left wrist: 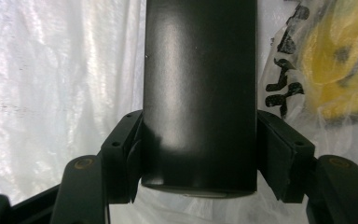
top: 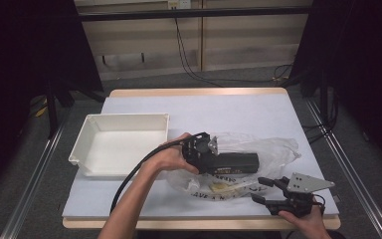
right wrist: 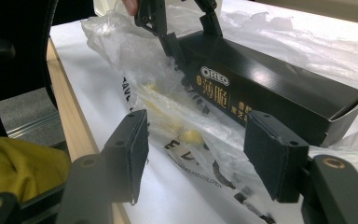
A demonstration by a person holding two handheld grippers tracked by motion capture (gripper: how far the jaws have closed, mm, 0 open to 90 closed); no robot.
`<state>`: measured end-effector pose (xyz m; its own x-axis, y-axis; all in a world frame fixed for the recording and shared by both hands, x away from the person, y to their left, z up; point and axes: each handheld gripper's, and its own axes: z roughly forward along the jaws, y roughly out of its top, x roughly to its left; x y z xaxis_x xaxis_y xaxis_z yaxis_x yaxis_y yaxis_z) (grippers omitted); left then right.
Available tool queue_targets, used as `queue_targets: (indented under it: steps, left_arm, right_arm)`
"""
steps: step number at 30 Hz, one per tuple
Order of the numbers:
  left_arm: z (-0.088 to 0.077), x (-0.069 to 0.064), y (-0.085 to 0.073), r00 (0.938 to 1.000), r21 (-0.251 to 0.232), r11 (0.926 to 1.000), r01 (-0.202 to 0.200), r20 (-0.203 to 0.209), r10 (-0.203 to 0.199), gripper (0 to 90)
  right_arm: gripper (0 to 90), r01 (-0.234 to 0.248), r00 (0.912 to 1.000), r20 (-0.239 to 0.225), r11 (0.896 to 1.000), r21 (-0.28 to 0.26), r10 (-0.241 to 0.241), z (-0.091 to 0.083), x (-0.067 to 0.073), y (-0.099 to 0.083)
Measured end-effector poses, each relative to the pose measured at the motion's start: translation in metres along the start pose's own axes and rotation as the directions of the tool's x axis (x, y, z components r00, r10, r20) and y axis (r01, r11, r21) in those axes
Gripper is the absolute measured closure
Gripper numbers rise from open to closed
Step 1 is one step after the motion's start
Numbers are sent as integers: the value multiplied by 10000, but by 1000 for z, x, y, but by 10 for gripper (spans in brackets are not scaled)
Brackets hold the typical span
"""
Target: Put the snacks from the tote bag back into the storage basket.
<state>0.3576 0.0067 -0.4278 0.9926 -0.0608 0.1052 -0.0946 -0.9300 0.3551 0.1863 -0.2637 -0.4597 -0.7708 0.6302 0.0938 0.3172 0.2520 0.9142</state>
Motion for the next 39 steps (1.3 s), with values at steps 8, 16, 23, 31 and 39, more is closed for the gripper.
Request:
queue_targets:
  steps: [8,16,23,31,39]
  left_arm:
    - [7,3,0,9993,86,9997,241,273,-243,385]
    - [1,0,3,9976,-23,9992,387,574,-385,426]
    - [-5,2,4,9935,-325,9964,781,855,-751,428]
    - [-16,4,5,9911,-831,9907,1082,866,-1010,426]
    - [-34,1,13,9918,-1225,9871,1033,881,-929,426]
  right_arm:
    - [403,20,10000,4,10000,12,-20,0,0,0]
    - [406,-2,10000,11,9999,-128,2,-2,1,0]
    - [401,-48,9999,95,9997,-221,50,-5,1,0]
    - [399,-28,9999,129,9995,-312,32,-6,1,0]
    - [391,-3,9999,156,9985,-553,12,-11,2,1]
